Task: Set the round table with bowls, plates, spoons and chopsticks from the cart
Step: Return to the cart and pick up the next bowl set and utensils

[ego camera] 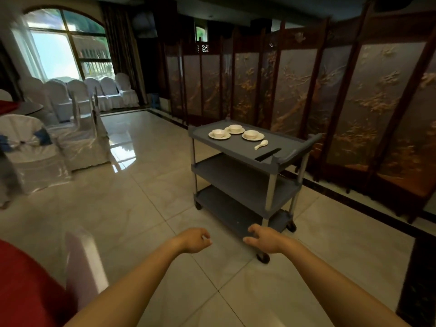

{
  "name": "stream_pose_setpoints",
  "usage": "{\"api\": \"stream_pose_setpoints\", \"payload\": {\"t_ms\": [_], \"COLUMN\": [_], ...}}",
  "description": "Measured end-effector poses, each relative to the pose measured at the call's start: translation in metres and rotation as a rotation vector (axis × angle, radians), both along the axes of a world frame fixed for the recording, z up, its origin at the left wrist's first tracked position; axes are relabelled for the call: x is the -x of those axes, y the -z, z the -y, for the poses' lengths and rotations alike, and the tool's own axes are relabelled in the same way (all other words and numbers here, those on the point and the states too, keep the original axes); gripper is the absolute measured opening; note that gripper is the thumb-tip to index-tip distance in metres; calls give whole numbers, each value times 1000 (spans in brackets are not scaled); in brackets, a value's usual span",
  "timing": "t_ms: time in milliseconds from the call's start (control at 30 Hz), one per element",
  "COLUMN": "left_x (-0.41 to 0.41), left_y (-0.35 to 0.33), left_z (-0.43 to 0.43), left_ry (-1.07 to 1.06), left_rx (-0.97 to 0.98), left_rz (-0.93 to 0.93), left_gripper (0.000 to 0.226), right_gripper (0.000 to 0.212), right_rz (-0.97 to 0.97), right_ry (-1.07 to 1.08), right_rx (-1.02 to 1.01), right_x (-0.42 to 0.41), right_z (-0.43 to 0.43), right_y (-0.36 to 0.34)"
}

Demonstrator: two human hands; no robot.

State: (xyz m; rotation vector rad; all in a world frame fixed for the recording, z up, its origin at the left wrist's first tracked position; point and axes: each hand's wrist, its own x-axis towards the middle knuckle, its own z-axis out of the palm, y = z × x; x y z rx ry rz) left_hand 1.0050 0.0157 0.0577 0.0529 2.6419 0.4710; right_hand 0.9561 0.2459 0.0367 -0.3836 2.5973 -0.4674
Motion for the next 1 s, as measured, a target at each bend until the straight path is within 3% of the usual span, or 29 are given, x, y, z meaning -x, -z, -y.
{"api": "stream_pose_setpoints", "payload": {"t_ms": [433, 667, 1000], "left_x": [272, 436, 615], "left_y": [10, -3, 14], "left_z": [41, 68, 81], "left_ry": [12, 103, 152], "left_rx": [-69, -104, -176], "left_rz": [43, 20, 48], "left_gripper": [41, 25, 36], "right_gripper": [54, 51, 46], "right_rz": [43, -37, -10], "right_ry": [52, 229, 330], "right_rx": [46, 105, 121], "right_x": [253, 396, 542], "right_z": [42, 72, 79], "right_y": [7, 0, 0]}}
